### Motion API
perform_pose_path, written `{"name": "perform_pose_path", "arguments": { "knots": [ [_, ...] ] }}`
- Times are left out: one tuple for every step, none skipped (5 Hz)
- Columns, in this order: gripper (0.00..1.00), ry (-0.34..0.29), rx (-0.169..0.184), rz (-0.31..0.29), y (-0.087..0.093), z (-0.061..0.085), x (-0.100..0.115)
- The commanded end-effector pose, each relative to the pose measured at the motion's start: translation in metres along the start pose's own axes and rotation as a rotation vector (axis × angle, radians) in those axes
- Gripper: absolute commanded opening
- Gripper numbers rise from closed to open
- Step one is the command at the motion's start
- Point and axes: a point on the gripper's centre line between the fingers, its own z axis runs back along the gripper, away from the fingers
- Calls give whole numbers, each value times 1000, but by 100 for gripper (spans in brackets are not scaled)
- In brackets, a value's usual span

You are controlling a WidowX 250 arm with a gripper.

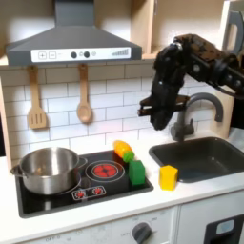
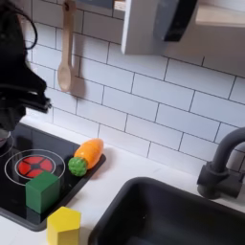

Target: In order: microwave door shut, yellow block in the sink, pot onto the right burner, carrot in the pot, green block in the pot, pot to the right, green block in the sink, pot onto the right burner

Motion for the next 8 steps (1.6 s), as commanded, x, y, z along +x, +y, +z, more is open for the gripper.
{"name": "perform_pose_path", "arguments": {
  "knots": [
    [0, 22, -23, -22, -21, -1, -9],
    [0, 34, -45, -44, -33, -1, -13],
    [0, 43, -63, -66, -47, 2, -21],
    [0, 62, -71, -88, -57, 5, -29],
    [100, 93, -76, -113, -63, 7, -36],
    [100, 103, -93, -140, -73, 8, -42],
    [100, 107, -116, -194, -85, 9, -46],
    [100, 110, -145, -281, -102, 9, -49]
  ]
}}
